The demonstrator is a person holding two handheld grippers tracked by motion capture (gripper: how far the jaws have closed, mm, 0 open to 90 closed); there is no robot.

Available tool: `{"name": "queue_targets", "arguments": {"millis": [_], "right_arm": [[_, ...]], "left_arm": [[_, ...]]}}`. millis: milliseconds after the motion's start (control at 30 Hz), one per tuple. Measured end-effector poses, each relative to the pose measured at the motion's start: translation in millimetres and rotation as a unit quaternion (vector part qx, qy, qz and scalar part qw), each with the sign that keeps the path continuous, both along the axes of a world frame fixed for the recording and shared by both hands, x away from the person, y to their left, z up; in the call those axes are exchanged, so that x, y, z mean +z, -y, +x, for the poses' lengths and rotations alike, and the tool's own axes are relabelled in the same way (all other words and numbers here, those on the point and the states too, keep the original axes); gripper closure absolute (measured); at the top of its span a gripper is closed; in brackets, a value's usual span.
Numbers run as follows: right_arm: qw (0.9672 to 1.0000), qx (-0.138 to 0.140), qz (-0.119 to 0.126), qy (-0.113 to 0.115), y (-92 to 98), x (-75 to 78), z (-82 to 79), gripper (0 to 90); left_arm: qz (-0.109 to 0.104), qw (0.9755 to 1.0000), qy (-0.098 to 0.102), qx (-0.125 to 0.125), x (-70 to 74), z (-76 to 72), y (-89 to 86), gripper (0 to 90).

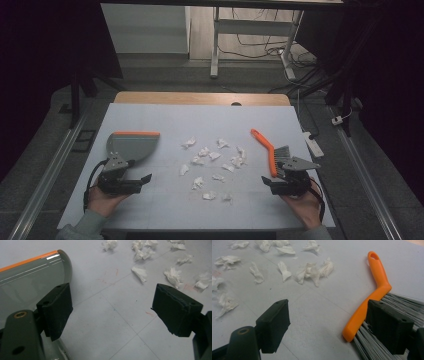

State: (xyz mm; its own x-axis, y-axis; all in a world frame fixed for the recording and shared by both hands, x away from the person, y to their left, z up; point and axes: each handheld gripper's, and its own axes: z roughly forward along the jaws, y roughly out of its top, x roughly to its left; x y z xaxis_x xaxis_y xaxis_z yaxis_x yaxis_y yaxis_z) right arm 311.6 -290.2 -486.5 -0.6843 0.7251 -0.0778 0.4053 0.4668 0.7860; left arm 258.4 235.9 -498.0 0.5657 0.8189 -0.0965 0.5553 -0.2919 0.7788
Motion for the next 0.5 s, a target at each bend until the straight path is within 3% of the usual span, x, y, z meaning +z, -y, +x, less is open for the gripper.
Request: {"name": "queue_targets", "arguments": {"millis": [500], "right_arm": [[0.9999,0.007,-0.009,-0.003,-2.5,1.2,1.2,20.1]], "left_arm": [[0.006,1.0000,-0.002,-0.005,0.2,0.5,3.6,17.8]]}}
